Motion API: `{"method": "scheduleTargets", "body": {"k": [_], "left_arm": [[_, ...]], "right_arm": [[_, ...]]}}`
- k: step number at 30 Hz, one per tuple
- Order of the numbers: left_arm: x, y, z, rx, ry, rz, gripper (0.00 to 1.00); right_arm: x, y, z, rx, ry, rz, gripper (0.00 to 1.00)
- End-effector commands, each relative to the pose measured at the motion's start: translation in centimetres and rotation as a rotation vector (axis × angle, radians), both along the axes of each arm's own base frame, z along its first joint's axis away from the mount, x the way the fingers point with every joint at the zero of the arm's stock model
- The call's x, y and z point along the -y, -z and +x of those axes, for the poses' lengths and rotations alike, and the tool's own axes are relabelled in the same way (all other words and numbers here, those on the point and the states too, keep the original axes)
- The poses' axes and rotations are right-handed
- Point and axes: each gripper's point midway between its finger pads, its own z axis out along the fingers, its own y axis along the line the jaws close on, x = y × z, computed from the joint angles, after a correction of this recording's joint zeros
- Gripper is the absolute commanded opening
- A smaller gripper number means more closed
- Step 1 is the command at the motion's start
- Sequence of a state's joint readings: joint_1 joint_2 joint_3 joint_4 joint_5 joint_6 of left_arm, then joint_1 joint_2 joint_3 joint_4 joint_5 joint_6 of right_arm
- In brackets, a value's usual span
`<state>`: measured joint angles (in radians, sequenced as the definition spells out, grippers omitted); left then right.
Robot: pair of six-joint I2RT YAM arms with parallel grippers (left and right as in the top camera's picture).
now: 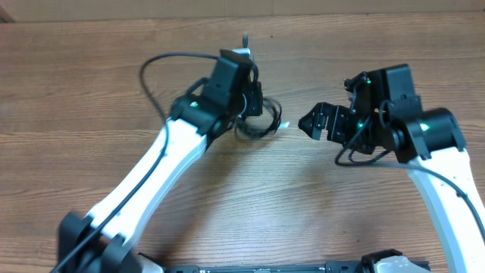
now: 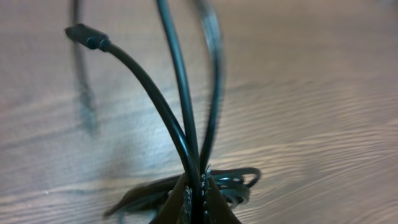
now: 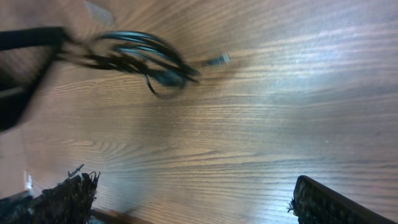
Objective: Untangle cables
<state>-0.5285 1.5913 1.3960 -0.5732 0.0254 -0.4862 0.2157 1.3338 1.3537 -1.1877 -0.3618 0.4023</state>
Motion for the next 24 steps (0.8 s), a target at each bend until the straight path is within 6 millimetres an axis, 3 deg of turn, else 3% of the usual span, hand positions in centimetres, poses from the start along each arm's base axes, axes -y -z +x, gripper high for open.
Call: {"method": "scheduleTargets", "body": {"k": [1, 8, 12, 16, 24], "left_arm": [[-0.5, -4.9, -1.1, 0.104, 0.028, -0.034, 0.04], [-1.2, -8.6, -3.1, 0.164, 0.047, -0.083, 0.04], [-0.8, -8.7, -3.5, 0.154, 0.074, -0.102, 0.04], [-0.7, -8.7, -3.7, 0.148, 0.080, -0.106, 0.04], [0.2, -8.8, -4.2, 0.112, 0.099, -0.173, 0.04]], "right_arm": [[-0.4, 1.3, 0.5, -0.085, 0.058, 0.041, 1.00], [-1.7, 2.2, 1.5, -0.115, 0.025, 0.098, 1.00], [-4.4, 0.5, 0.7, -0.008, -0.230, 0.199, 1.00], [-5.8, 0.1, -0.5, 0.127, -0.487, 0.184, 1.00], [-8.7, -0.5, -1.2, 0.225, -0.640, 0.181, 1.00]]}}
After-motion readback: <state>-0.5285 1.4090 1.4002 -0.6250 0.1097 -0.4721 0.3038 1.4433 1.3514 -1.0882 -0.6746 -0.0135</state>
